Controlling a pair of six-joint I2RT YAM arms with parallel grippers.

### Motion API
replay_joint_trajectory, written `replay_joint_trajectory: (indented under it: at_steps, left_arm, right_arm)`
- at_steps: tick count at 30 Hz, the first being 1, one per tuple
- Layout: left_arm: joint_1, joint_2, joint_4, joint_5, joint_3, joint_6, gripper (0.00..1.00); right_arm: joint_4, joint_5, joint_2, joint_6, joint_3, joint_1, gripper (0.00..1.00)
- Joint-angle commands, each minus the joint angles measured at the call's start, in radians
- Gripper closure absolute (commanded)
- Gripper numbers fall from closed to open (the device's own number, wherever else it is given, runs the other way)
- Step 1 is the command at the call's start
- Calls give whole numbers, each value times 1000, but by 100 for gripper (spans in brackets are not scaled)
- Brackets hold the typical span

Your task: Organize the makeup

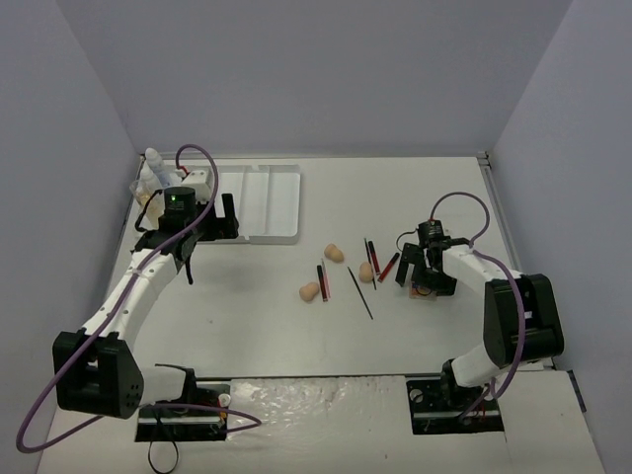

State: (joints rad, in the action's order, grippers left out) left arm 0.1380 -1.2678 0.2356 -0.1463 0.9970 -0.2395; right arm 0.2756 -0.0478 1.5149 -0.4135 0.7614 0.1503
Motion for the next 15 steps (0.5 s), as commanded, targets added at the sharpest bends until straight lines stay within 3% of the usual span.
replay_joint_trajectory:
  at_steps: [1,11,15]
  left_arm:
    - [10,10,-52,-4,21,12,3]
    - [17,8,-47,-21,23,-1,3]
    - [17,10,-50,-33,25,-6,3]
  right_arm:
    - [-14,104,50,19,-9,-1,3]
    - [-27,115,25,24,-22,5,32]
    - [-29,111,21,25,-22,8,48]
